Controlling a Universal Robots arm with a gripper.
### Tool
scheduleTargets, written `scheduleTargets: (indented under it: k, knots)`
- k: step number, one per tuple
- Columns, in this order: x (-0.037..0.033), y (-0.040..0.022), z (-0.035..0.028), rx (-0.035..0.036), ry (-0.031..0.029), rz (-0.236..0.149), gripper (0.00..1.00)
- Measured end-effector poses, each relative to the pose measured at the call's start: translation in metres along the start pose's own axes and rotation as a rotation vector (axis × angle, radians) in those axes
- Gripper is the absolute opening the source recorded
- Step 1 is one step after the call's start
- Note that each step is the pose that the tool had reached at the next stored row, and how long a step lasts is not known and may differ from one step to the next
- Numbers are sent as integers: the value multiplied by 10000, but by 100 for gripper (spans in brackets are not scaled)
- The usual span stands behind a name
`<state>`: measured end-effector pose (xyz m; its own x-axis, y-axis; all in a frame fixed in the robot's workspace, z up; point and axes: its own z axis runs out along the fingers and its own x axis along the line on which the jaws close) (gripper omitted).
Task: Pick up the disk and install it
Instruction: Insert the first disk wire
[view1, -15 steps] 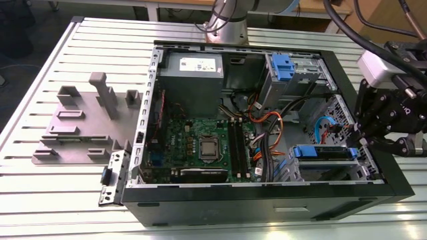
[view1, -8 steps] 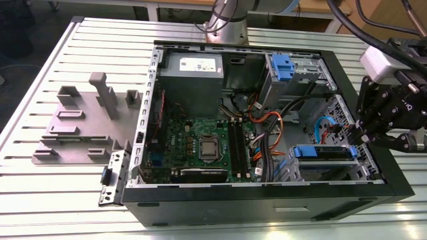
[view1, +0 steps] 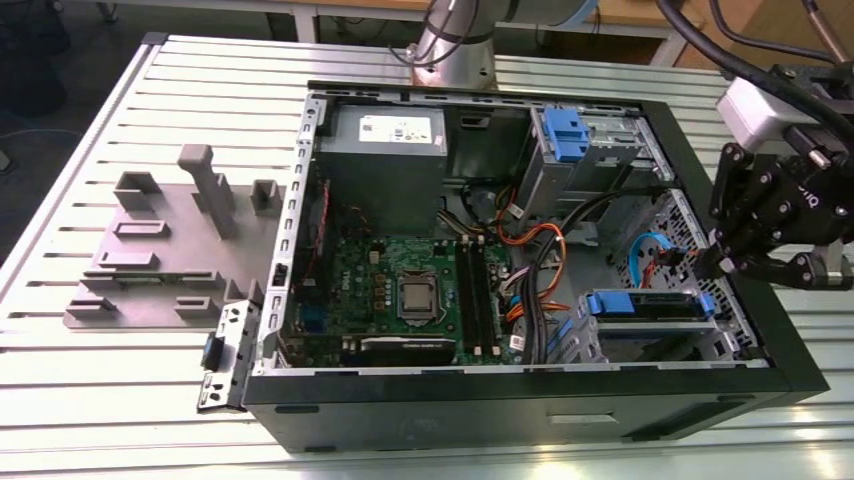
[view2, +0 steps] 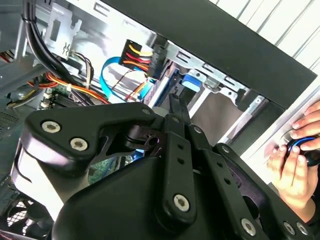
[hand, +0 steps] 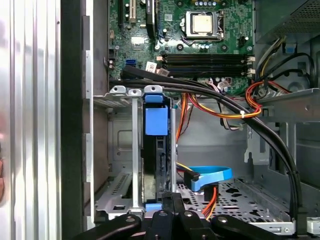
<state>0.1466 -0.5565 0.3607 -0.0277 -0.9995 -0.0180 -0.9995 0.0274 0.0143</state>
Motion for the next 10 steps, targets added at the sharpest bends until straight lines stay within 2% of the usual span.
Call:
scheduleTargets:
  k: [10]
  knots:
    - [-142,-21,2,-53,2,-2,11]
